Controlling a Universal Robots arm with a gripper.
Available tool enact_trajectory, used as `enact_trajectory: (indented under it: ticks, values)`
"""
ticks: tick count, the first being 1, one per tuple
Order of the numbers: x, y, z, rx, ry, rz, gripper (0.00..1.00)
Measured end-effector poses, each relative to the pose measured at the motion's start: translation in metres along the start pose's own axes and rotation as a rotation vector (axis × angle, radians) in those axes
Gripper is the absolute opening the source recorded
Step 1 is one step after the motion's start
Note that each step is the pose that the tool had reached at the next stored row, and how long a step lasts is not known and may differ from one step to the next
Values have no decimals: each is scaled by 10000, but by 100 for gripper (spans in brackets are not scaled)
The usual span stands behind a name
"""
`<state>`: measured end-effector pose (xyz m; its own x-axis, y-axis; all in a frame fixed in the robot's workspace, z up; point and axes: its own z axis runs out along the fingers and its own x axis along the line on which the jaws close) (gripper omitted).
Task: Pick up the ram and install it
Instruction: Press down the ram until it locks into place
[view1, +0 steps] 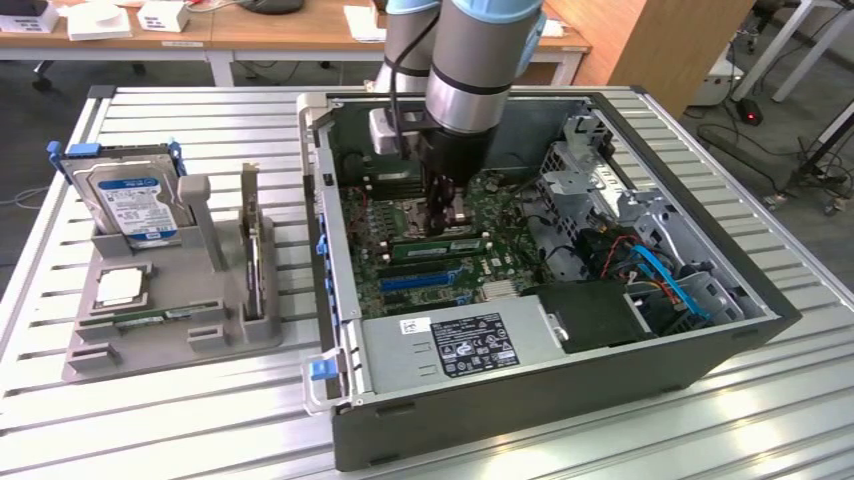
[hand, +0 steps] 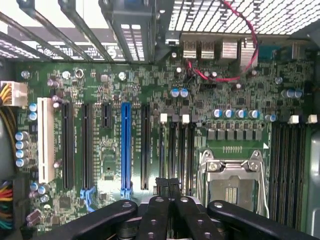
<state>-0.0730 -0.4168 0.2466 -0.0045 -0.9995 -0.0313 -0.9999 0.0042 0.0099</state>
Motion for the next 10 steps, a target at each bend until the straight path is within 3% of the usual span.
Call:
enact_trajectory:
  ticks: [10]
  values:
    - [0, 33, 2, -1, 1, 4, 9]
